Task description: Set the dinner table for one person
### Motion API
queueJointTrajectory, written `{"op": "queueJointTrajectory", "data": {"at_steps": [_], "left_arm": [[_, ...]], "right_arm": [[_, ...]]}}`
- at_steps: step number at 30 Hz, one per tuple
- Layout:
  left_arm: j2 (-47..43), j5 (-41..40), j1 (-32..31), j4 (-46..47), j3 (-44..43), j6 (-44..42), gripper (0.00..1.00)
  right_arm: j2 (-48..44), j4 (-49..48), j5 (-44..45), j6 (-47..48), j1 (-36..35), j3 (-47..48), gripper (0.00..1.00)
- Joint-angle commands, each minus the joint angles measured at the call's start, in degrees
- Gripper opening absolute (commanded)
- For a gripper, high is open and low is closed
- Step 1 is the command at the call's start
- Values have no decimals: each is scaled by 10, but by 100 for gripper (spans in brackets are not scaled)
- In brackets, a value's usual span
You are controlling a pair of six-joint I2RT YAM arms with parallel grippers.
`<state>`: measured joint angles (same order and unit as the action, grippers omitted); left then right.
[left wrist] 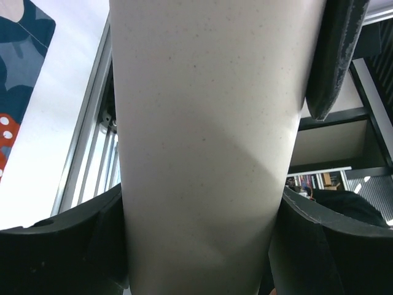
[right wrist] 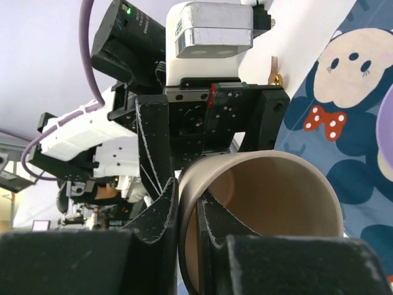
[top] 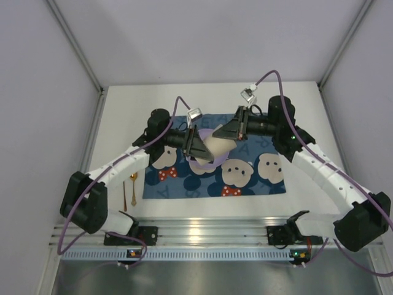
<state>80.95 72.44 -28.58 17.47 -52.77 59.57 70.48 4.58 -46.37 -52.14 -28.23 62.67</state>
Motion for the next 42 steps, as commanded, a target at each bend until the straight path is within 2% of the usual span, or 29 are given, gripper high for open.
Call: {"op": "queueJointTrajectory", "data": {"at_steps": [1,2,4,5,7,8,9,10,11,12,13,14,15,16,19,25,30,37,42], "left_arm": [[18,-70,8,-73,-45,-13,75],[25,-93,9,-113,-58,-61,98],[31,-117,12,-208,-86,-99,98],[33,-146,15,-228,-93,-127,98],[32,-193,31,-314,-110,-158,98],[30,-228,38,-363,-123,-201,98],[29,-322,46,-405,-135,-222,98],[29,-375,58,-446,-164,-241,98],[32,-429,62,-530,-179,-271,98],[34,-549,67,-565,-209,-283,98],[36,-598,70,-602,-225,-301,98],[40,-661,70,-655,-240,-306,98],[38,-761,71,-676,-253,-312,98],[34,-810,71,-687,-254,-318,98],[18,-925,80,-706,-231,-336,98],[28,-928,140,-678,-160,-344,98],[33,-861,203,-634,-116,-349,98],[12,-885,212,-644,-115,-380,98],[4,-929,212,-662,-98,-362,98]], "right_arm": [[-26,30,-6,57,2,23,0],[-23,69,1,70,7,34,0],[-5,133,50,112,24,100,0],[6,247,92,189,26,138,0],[48,346,226,282,27,245,0],[62,413,268,305,29,276,0],[91,443,317,322,29,302,0],[104,465,395,342,32,341,0],[115,490,420,351,35,355,0],[136,499,448,357,37,372,0],[147,506,511,362,38,378,0],[157,510,540,363,38,380,0],[177,507,566,364,39,379,0],[189,502,616,363,39,374,0],[239,484,684,355,45,380,0],[300,401,756,351,56,377,0],[369,361,802,347,60,402,0],[412,236,790,330,64,388,0],[452,228,785,287,65,381,0]]}}
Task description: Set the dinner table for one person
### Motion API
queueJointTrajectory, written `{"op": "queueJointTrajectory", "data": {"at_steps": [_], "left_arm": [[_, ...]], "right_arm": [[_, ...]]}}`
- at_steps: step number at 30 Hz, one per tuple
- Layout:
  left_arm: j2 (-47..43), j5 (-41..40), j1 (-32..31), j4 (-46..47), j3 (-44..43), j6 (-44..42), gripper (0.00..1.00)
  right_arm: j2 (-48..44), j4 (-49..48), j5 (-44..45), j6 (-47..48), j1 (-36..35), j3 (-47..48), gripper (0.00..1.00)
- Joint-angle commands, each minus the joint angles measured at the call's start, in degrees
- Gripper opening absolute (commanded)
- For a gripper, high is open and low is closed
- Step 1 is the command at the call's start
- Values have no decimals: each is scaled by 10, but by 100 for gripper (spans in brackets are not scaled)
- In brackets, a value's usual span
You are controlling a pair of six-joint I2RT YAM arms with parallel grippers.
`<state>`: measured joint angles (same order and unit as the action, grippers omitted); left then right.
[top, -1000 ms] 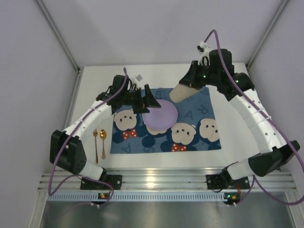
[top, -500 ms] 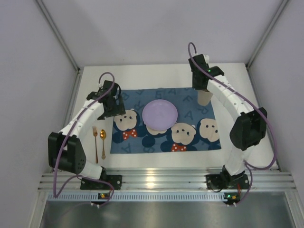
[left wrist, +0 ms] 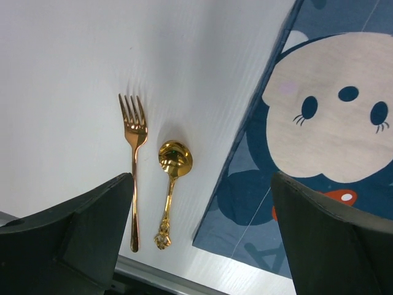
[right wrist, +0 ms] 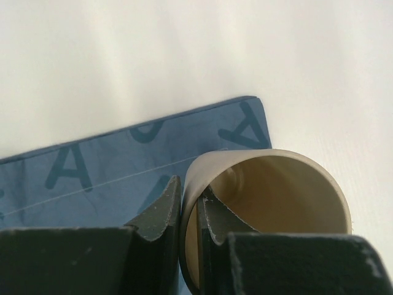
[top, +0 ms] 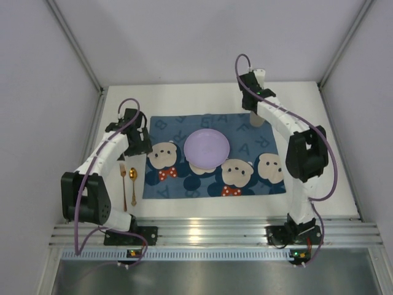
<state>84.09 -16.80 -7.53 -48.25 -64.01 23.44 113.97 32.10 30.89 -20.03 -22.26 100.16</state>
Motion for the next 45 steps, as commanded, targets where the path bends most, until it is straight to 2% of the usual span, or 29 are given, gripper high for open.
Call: {"op": "queueJointTrajectory", "data": {"at_steps": [1,11,12,15,16,17,19,21,25,31,36,40,45], "left_arm": [[-31,-34,1,-1,20,-1,98],[-73,9,1,24,63,16,98],[-85,16,1,28,68,13,98],[-98,12,1,19,75,11,98],[-102,13,1,12,76,10,98],[-105,11,1,8,76,9,98],[-116,1,1,-4,72,16,98],[-122,-26,2,-13,68,34,98],[-115,-26,22,-16,74,53,98],[-48,47,137,26,101,30,98],[12,60,176,92,107,-14,96],[40,62,179,133,103,-39,96],[77,55,183,157,90,-48,96]], "right_arm": [[20,-44,9,-39,6,2,0],[34,-63,-58,-36,6,-50,0],[36,-48,-68,-33,6,-42,4],[36,-25,-77,-28,5,-20,44],[25,-22,-78,-27,6,-19,73],[19,-20,-77,-27,6,-15,87],[-3,-4,-73,-27,6,-6,100],[-21,29,-65,-37,5,13,100],[-100,76,-72,-57,1,20,100],[-244,95,-131,-66,-6,-88,100],[-345,96,-161,-67,-7,-186,100],[-370,110,-166,-55,-7,-236,100],[-373,125,-165,-41,-7,-237,100]]}}
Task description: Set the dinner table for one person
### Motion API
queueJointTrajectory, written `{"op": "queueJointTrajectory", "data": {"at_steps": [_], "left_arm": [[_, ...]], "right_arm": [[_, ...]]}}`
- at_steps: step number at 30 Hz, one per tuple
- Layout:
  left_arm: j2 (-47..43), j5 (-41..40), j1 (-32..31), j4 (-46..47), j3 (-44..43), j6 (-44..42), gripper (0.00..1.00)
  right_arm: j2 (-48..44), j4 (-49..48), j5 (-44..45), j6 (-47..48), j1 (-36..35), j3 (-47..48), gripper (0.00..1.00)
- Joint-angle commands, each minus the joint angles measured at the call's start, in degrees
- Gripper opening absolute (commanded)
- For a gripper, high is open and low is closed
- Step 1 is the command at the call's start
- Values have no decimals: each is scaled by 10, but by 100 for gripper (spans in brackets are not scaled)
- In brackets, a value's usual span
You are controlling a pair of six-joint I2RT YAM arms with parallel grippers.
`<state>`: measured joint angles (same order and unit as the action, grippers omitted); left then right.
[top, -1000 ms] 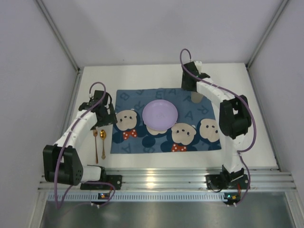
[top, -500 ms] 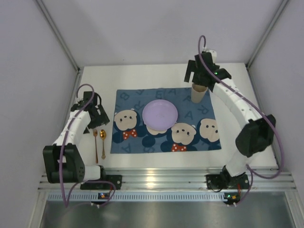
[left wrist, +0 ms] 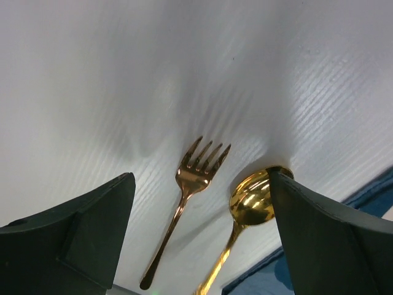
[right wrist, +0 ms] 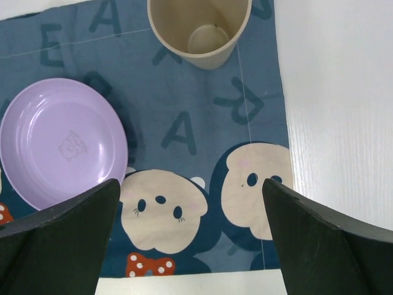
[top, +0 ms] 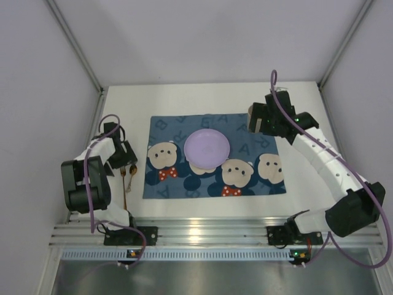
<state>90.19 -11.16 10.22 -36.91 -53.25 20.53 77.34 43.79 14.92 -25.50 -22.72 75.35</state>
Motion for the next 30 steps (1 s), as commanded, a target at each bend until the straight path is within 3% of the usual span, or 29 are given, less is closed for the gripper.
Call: {"op": "queueJointTrajectory", "data": {"at_steps": [1,9,11,16,22,24,26,28,30], "left_arm": [[30,-8,9,48,-19,-21,96],[36,5,35,62,-16,-10,91],[32,8,36,64,-13,-11,86],[49,31,38,70,3,-11,56],[55,51,38,96,39,-5,49],[59,54,38,96,35,-6,40],[67,57,38,94,31,-9,26],[75,56,38,85,22,-10,6],[75,48,38,78,16,-9,2]], "right_arm": [[-5,11,-6,19,-2,19,100],[35,33,-10,44,-2,81,99],[44,34,-11,45,-2,83,100],[51,32,-23,45,-3,76,100],[50,39,-21,49,-2,73,100],[47,41,-21,49,-2,67,100],[44,41,-18,49,-1,63,100],[42,44,-16,48,-2,58,100],[38,45,-13,47,-3,51,100]]}}
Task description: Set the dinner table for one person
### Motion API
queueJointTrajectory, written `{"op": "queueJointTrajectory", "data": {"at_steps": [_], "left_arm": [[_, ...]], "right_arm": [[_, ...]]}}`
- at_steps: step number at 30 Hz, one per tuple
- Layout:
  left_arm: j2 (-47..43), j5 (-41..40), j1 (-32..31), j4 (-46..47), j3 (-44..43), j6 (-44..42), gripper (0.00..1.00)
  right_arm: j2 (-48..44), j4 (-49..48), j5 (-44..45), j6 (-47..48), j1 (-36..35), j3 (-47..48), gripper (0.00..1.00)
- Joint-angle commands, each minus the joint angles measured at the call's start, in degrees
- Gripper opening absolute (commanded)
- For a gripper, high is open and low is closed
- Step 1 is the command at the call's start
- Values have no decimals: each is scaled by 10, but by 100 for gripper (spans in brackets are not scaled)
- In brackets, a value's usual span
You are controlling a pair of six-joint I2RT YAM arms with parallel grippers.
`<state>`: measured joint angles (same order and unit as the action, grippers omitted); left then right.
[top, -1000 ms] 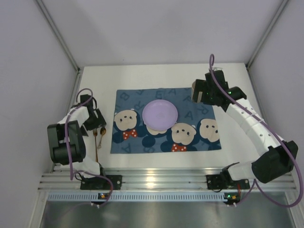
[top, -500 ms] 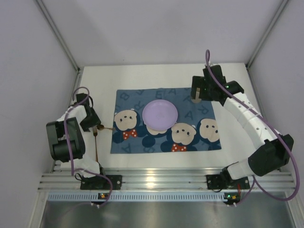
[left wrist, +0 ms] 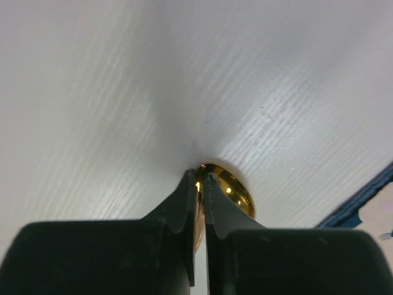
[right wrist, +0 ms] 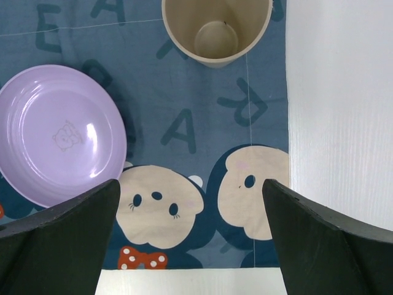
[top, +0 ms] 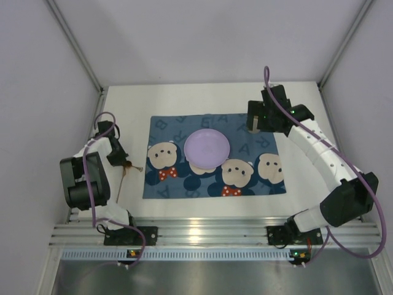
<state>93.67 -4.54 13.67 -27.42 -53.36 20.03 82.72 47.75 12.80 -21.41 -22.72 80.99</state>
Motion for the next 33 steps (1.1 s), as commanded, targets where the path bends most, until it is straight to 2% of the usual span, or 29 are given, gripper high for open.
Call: {"op": "queueJointTrajectory", "data": {"at_steps": [1,10,25,28,33], "left_arm": [[39,-20,4,-18,17,-4,1],[-11,-67,4,-65,-16,-7,0],[-125,-92,-6,-153,-136,-39,0],[-120,-86,-34,-156,-164,-39,0],[-69,-121,-142,-157,-216,3,0]], "right_arm": [[-19,5,11,6,-2,-7,100],[-41,-2,7,-1,-3,-42,100],[-66,-7,-8,6,-2,-72,100],[-74,-9,-13,6,-2,-84,100],[-84,-4,-14,10,-2,-97,100]]}}
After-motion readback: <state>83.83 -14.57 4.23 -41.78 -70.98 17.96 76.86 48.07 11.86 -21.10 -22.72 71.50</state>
